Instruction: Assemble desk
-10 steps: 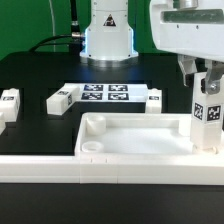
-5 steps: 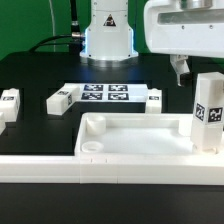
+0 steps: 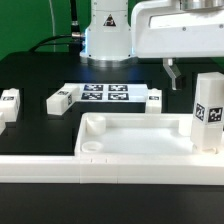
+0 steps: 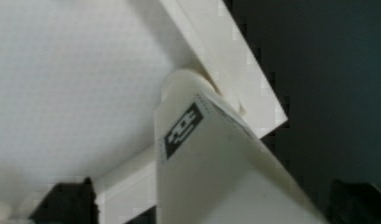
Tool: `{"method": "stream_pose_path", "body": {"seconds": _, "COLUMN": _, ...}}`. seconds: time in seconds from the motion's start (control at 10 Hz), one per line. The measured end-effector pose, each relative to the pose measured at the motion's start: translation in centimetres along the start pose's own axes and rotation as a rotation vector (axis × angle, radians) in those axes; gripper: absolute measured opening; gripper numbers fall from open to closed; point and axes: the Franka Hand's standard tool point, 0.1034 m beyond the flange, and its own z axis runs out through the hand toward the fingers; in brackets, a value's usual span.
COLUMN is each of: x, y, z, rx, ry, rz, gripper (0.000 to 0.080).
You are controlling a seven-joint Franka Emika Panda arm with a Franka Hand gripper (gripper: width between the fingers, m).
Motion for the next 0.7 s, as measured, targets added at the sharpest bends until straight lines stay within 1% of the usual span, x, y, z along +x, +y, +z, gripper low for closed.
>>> {"method": "stream_pose_path", "body": {"seconds": 0.1, "x": 0.0, "y": 0.01, "z": 0.05, "rx": -0.003, "ry": 0.001, "rz": -0.119, "gripper": 0.0649}}
{"method": "stream_pose_path", "body": {"seconds": 0.2, "x": 0.06, "y": -0.06, "z": 0.06, "rx": -0.003, "ry": 0.002, "rz": -0.183, "gripper": 0.0649}}
{"method": "stream_pose_path", "body": {"seconds": 0.4, "x": -0.19, "y": -0.37, "z": 0.23, "rx": -0.014, "ry": 0.003, "rz": -0.377, "gripper": 0.0649}}
{"method": "stream_pose_path", "body": {"seconds": 0.6, "x": -0.26, "y": -0.38, "z": 0.35, "rx": -0.016, "ry": 0.001, "rz": -0.515, "gripper": 0.0649}}
{"method": "stream_pose_path", "body": {"seconds": 0.7, "x": -0.22, "y": -0.33, "z": 0.37, "rx": -0.022, "ry": 0.001, "rz": -0.598, "gripper": 0.0649}}
